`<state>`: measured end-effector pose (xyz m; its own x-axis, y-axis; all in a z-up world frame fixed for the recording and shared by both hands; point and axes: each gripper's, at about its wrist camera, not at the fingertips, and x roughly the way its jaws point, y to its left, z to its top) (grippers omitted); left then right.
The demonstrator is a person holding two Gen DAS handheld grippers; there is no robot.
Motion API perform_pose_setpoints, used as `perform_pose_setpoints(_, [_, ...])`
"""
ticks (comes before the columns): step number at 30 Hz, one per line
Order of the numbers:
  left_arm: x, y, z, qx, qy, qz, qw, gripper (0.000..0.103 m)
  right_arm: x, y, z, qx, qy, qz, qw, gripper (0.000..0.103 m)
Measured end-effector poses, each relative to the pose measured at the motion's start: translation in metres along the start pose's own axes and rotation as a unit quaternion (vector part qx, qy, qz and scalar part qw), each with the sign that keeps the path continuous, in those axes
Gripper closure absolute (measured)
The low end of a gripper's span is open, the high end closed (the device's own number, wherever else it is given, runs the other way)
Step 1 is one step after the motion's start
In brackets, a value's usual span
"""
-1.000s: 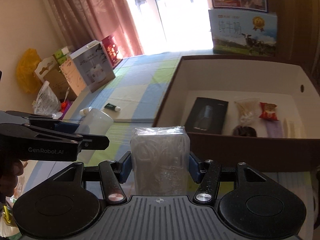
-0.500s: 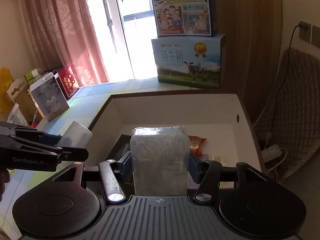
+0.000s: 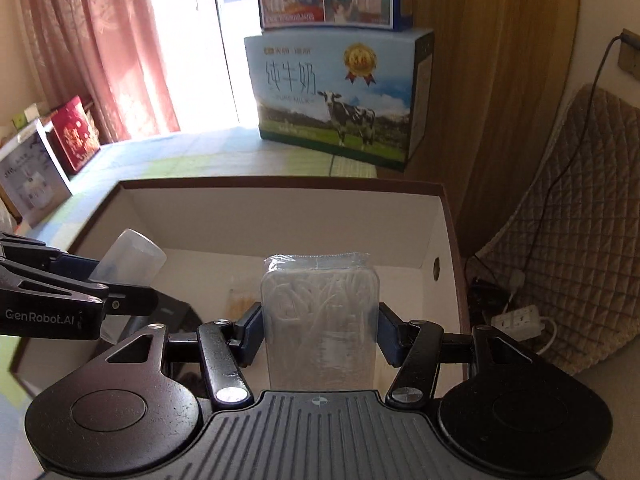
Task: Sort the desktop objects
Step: 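Lift and carry the clear cup and floss-pick box with both tools into the box, then open both grippers to release the cup and floss-pick box in the box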
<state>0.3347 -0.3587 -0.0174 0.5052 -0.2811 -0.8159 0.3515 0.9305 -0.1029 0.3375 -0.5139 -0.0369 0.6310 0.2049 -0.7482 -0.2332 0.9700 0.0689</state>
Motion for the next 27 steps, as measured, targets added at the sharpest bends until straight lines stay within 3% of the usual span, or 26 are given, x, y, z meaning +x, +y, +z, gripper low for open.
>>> perform_pose_setpoints(8, [0.052,-0.005,0.025,-0.036,0.028,0.022,0.9987,0.056,0.039,-0.024,0.016,-0.022,0.031,-0.008,0.999,0.048])
perform_pose_setpoints(16, [0.093,-0.006,0.039,-0.062,0.047,0.038,0.9963,0.056,0.054,-0.026,0.023,-0.060,0.033,-0.003,0.998,0.048])
perform_pose_setpoints(27, [0.119,0.001,0.045,-0.073,0.064,0.055,0.9937,0.055,0.069,-0.023,0.030,-0.104,0.035,-0.007,0.994,0.048])
